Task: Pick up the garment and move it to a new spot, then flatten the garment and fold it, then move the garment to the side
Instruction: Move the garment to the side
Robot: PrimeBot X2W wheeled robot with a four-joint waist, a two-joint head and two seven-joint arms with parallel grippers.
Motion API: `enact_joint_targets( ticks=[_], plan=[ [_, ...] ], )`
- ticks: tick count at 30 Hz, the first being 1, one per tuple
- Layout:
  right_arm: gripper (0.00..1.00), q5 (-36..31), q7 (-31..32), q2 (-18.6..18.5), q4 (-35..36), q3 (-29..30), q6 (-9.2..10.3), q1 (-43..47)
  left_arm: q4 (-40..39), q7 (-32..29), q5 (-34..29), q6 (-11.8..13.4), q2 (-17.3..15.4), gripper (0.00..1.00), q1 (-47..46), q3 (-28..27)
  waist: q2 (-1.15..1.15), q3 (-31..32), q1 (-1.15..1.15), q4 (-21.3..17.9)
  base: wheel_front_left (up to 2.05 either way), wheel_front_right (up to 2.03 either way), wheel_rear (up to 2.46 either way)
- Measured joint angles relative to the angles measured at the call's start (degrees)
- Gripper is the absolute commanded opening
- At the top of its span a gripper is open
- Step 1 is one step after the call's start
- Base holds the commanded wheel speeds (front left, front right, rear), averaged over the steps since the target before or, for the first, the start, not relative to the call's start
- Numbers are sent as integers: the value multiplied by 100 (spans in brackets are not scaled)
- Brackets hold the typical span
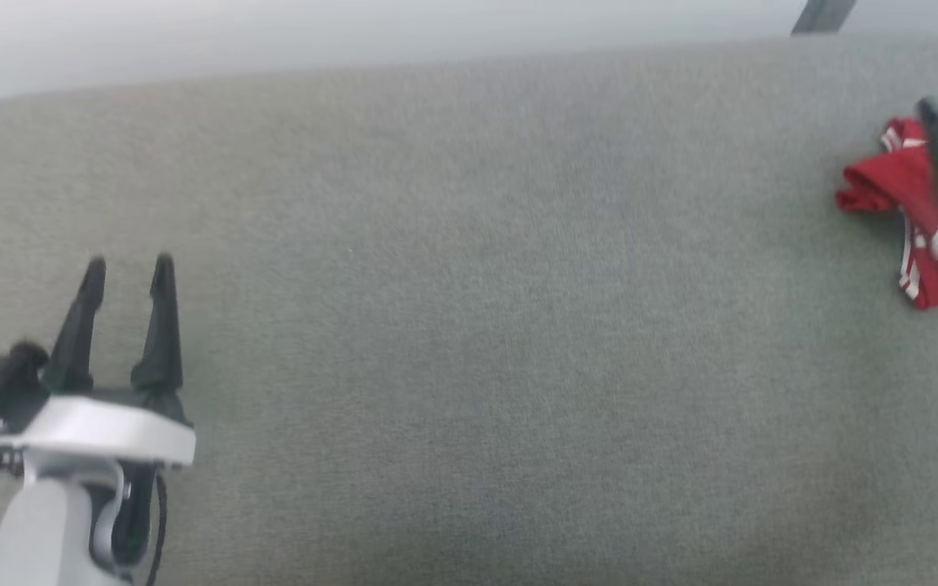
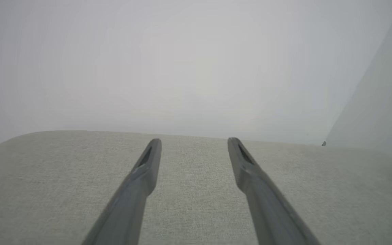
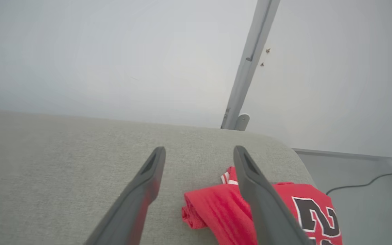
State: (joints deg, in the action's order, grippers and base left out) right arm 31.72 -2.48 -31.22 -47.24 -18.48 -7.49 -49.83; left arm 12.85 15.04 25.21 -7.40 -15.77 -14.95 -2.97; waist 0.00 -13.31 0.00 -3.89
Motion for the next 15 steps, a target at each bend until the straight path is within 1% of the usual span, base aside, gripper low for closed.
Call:
enact_joint_targets(
  ticks=[7,11,15],
  plan=[
    [100,-1,-554,171,378,-175,0,766,-78,0,-194,0,104,100,656,-401,0,520,0,141,0,0,0],
    [100,-16,-913,278,575,-105,0,1254,-93,0,-343,0,135,100,1017,-603,0,773,0,204,0,0,0],
    [100,-22,-1084,419,766,11,0,1815,-85,-1,-359,0,168,100,1390,-704,0,977,0,262,0,0,0]
  ],
)
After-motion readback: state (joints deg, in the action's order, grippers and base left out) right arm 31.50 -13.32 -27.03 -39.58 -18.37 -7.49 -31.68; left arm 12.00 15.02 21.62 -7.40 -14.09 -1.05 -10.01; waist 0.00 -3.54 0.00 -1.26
